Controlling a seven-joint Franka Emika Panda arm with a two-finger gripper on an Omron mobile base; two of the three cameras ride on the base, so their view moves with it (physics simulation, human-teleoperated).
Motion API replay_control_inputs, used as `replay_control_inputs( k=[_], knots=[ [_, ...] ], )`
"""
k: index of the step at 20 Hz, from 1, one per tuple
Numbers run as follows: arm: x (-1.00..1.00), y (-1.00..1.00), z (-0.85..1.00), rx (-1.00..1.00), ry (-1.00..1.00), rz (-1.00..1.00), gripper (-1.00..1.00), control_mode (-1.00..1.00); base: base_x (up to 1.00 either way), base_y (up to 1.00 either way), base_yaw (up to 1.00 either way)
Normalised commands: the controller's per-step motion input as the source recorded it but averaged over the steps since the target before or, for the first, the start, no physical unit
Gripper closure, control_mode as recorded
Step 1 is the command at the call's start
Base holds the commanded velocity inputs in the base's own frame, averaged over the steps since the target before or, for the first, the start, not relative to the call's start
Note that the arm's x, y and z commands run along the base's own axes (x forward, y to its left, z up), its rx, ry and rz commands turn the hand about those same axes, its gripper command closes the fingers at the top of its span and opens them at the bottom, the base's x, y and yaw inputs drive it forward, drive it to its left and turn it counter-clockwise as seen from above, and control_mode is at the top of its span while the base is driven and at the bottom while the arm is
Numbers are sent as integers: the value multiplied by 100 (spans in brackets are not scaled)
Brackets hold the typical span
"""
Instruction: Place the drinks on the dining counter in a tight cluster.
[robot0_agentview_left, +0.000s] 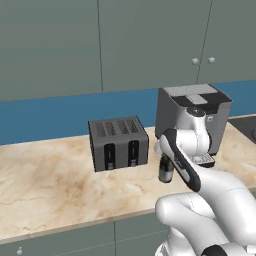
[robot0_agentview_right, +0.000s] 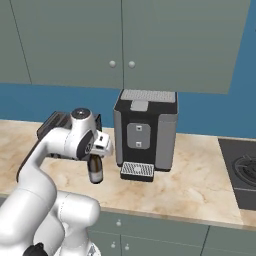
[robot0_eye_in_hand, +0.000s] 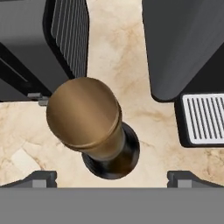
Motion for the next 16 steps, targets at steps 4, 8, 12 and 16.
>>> replay_control_inputs(
  k=[4, 8, 12, 16],
  knots=[
    [16, 0, -8, 0, 0, 0, -100, -100, 0, 0, 0],
    [18, 0, 0, 0, 0, 0, -100, -100, 0, 0, 0],
    [17, 0, 0, 0, 0, 0, -100, -100, 0, 0, 0],
    [3, 0, 0, 0, 0, 0, -100, -100, 0, 0, 0]
  ],
)
